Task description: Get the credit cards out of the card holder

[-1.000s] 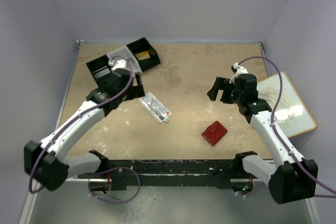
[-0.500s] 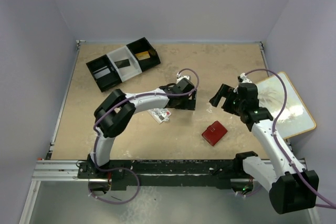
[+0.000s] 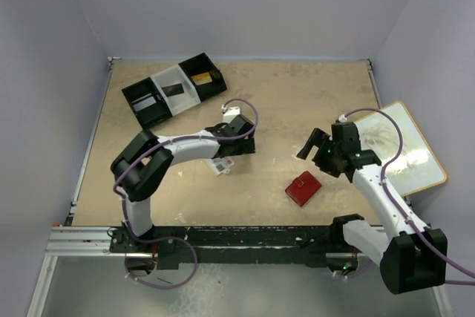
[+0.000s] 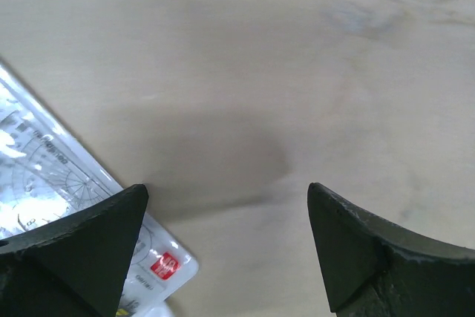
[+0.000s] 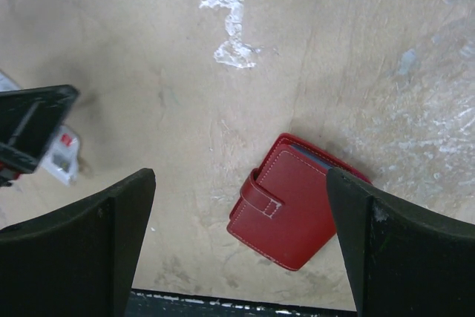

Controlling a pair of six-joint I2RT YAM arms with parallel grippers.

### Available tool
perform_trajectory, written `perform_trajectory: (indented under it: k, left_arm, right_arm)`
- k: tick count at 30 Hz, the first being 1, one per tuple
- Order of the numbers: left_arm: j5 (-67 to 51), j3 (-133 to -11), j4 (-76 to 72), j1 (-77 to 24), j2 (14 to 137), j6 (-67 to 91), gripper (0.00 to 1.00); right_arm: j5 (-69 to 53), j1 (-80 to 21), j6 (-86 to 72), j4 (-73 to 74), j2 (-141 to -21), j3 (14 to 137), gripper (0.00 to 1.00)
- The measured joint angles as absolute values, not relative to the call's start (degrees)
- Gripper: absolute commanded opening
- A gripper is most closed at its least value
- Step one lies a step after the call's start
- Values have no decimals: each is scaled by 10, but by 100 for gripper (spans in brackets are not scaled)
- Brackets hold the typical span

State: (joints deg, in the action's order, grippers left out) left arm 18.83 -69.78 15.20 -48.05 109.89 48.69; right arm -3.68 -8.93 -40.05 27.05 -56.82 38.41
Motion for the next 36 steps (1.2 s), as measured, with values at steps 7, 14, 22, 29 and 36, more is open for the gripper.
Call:
perform_trajectory:
  k: [7,14,22,29,36]
  left_arm:
    - [251,-533,163,-394,972,510,87]
    - [269,-391,199,-307,827,536,85]
    - [173,-402,178,-325,809,498,86]
    - [131,-579,160,-342,912,421,86]
    - [141,-644,171,-328,1028,398,86]
  right_arm:
    - [-7,-89,-417,294,-606,384,100]
    - [33,-89,-454,334,-645,385,100]
    - [42,-89,-466,338,-675,385,100]
    - [52,-89,-480,338,-679,385,100]
    - [60,-89,-491,338,-682,382,100]
